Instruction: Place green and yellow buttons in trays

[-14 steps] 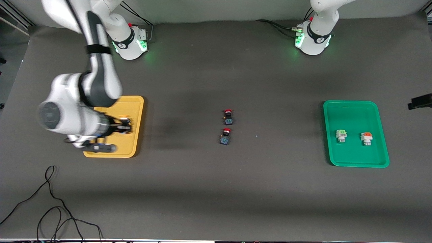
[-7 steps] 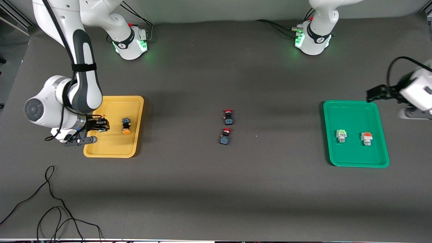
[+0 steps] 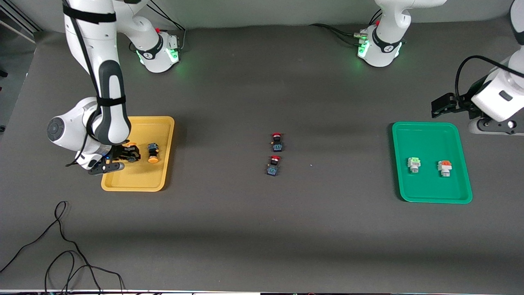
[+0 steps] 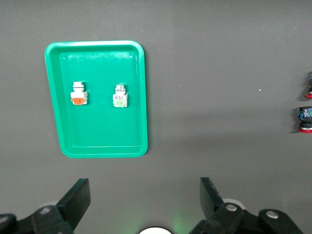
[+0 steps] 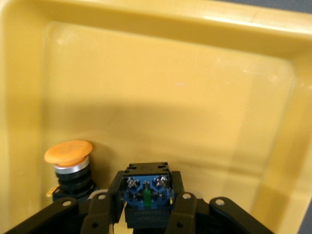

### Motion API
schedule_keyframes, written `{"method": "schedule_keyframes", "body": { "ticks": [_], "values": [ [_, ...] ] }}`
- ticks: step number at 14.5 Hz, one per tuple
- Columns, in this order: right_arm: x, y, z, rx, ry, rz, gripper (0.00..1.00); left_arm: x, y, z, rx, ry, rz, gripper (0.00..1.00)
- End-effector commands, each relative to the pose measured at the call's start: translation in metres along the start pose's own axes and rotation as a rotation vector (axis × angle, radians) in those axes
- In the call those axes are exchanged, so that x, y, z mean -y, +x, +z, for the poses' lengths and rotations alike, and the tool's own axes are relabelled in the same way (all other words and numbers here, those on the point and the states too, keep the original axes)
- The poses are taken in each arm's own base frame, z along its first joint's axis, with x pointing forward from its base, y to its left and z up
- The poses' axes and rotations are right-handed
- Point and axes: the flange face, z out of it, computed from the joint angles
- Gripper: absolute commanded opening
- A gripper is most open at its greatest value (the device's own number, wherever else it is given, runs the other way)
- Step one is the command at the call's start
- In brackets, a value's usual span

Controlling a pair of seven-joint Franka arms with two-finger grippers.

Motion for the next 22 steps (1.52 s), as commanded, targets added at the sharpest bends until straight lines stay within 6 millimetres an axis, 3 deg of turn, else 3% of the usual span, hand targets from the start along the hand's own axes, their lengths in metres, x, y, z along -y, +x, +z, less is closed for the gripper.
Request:
{"method": "schedule_keyframes", "body": {
  "ticks": [1, 5, 7, 12, 18, 19, 22],
  "values": [
    [0.006, 0.007, -0.008, -0.038, 0.013, -0.017, 0.86, -0.004, -0.012, -0.003, -0.006, -0.012, -0.002, 1.0],
    [-0.013, 0.006, -0.046, -0.052, 0.085, 0.022, 0.95, -0.01, -0.017, -0.003, -0.008, -0.025, 0.006, 1.0],
    [-0.021, 0.016, -0.096, -0.029, 0.094, 0.028, 0.99, -0.01, -0.017, -0.003, -0.002, -0.025, 0.006, 1.0],
    [-0.005, 0.032, -0.229, 0.041, 0.13, 0.114, 0.99, -0.009, -0.017, -0.006, -0.002, -0.017, 0.006, 1.0],
    [0.027, 0.016, -0.388, 0.04, 0.015, 0.161, 0.99, -0.003, -0.018, -0.013, -0.005, 0.015, 0.019, 1.0],
    [0.026, 0.009, -0.411, 0.042, -0.019, 0.165, 0.99, -0.003, -0.017, -0.012, -0.003, 0.015, 0.019, 1.0],
    [0.034, 0.004, -0.452, 0.031, -0.138, 0.157, 0.99, -0.003, -0.014, -0.014, -0.008, 0.013, 0.019, 1.0]
  ]
}}
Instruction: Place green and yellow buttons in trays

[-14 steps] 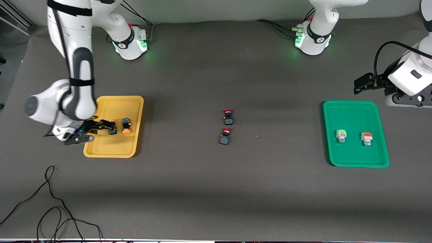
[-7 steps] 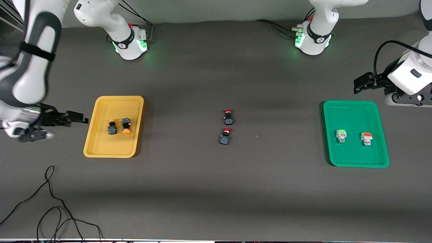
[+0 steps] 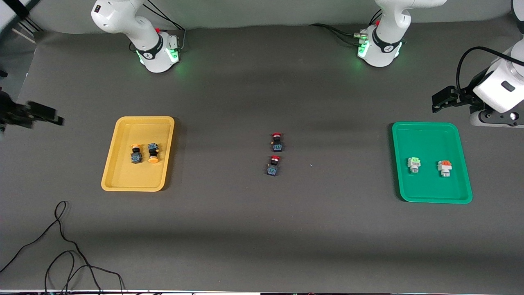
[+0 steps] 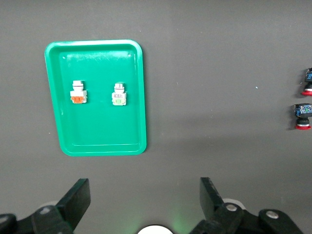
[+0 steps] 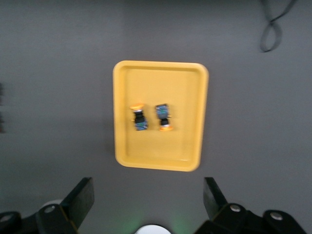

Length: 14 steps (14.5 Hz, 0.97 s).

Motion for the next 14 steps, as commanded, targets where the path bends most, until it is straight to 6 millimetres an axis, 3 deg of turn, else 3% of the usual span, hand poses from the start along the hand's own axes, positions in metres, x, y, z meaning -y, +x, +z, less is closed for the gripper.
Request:
{"method": "schedule_keyframes", "body": {
  "ticks": [1, 3, 5, 9, 14],
  "values": [
    [0.004, -0.004, -0.025, 0.004, -0.087, 0.022, 0.99, 0.001, -0.002, -0.007, -0.001, 0.013, 0.01, 1.0],
    [0.004, -0.003, -0.023, 0.005, -0.074, 0.019, 0.99, 0.0, -0.001, -0.006, 0.002, 0.014, 0.011, 1.0],
    [0.017, 0.001, -0.022, 0.001, -0.072, 0.016, 0.99, 0.0, -0.001, -0.007, -0.001, 0.014, 0.01, 1.0],
    [0.058, 0.014, -0.024, -0.02, -0.078, 0.164, 0.99, 0.001, 0.0, -0.009, -0.007, 0.013, 0.008, 1.0],
    [0.064, 0.019, -0.024, -0.041, 0.003, 0.351, 0.99, -0.001, 0.0, -0.009, -0.009, 0.014, 0.011, 1.0]
  ]
}}
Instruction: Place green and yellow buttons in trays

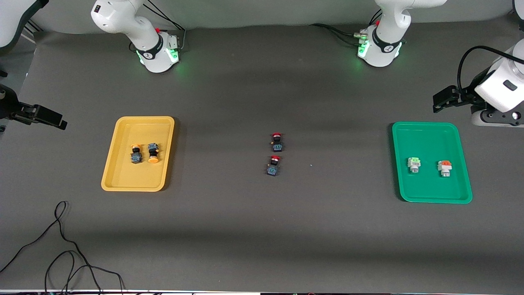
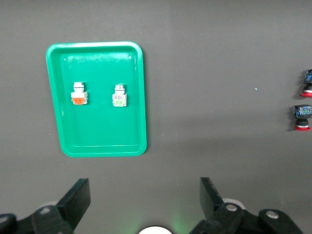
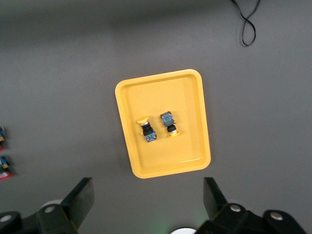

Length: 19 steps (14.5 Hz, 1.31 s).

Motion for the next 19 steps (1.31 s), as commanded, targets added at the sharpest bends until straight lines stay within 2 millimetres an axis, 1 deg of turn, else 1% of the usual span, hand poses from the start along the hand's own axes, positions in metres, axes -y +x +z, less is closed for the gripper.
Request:
{"method": "schedule_keyframes", "body": {
  "ticks": [1, 2, 3, 4, 6, 7, 9, 11, 13, 17, 18, 19],
  "values": [
    [0.0, -0.001, -0.008, -0.006, 0.053, 0.103, 0.99, -0.001, 0.0, -0.006, -0.003, 0.013, 0.011, 1.0],
    [0.001, 0.0, -0.008, -0.005, 0.053, 0.118, 0.99, -0.001, 0.0, -0.006, -0.003, 0.013, 0.011, 1.0],
    [-0.005, 0.003, -0.007, -0.003, 0.059, 0.158, 0.99, -0.001, 0.0, -0.007, -0.005, 0.013, 0.01, 1.0],
    [-0.007, 0.01, -0.002, 0.011, 0.071, 0.167, 0.99, 0.0, 0.001, -0.008, -0.009, 0.013, 0.008, 1.0],
    [-0.017, 0.022, -0.004, 0.054, 0.121, 0.201, 0.99, -0.001, 0.001, -0.008, -0.011, 0.013, 0.01, 1.0],
    [-0.017, 0.025, -0.004, 0.072, 0.117, 0.233, 0.99, 0.0, 0.001, -0.008, -0.011, 0.015, 0.01, 1.0],
    [-0.004, 0.02, 0.0, 0.099, 0.077, 0.225, 0.99, 0.0, 0.001, -0.008, -0.011, 0.015, 0.008, 1.0],
    [-0.001, 0.02, 0.003, 0.112, 0.061, 0.213, 0.99, 0.0, 0.002, -0.008, -0.014, 0.015, 0.01, 1.0],
    [-0.003, 0.018, 0.002, 0.122, 0.075, 0.234, 0.99, 0.0, 0.002, -0.008, -0.014, 0.015, 0.01, 1.0],
    [-0.001, 0.011, 0.003, 0.129, 0.06, 0.195, 0.99, 0.0, 0.003, -0.007, -0.011, 0.015, 0.01, 1.0],
    [-0.009, 0.008, 0.0, 0.127, 0.064, 0.193, 0.99, 0.0, 0.003, -0.008, -0.012, 0.015, 0.01, 1.0],
    [-0.012, 0.004, 0.002, 0.13, 0.06, 0.188, 0.99, 0.0, 0.003, -0.008, -0.016, 0.015, 0.01, 1.0]
  ]
}}
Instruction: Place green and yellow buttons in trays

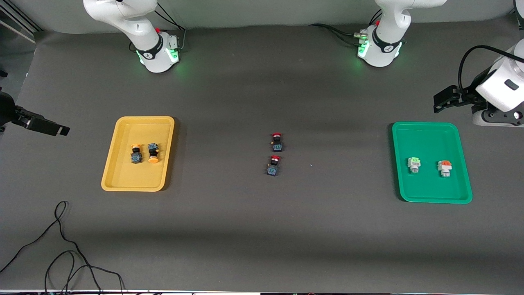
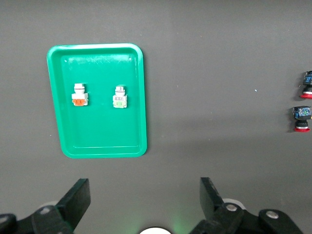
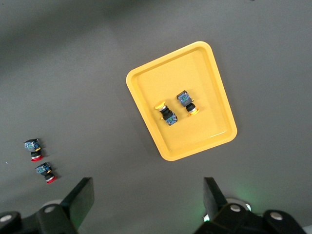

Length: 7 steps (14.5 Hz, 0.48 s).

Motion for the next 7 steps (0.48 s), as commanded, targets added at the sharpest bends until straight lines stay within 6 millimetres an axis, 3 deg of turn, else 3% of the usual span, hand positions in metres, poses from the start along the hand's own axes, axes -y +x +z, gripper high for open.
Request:
{"method": "schedule_keyframes", "body": {
  "ticks": [1, 4, 7],
  "values": [
    [-0.021, -0.017, -0.001, 0.006, -0.01, -0.006, 0.99, 0.0, 0.002, -0.006, -0.008, 0.014, 0.008, 1.0],
    [-0.046, -0.022, -0.001, -0.013, -0.02, -0.165, 0.99, 0.0, 0.003, -0.005, -0.005, 0.014, 0.008, 1.0],
    [-0.054, -0.024, 0.001, -0.037, -0.05, -0.276, 0.99, 0.0, 0.003, -0.005, -0.005, 0.014, 0.008, 1.0]
  ]
}}
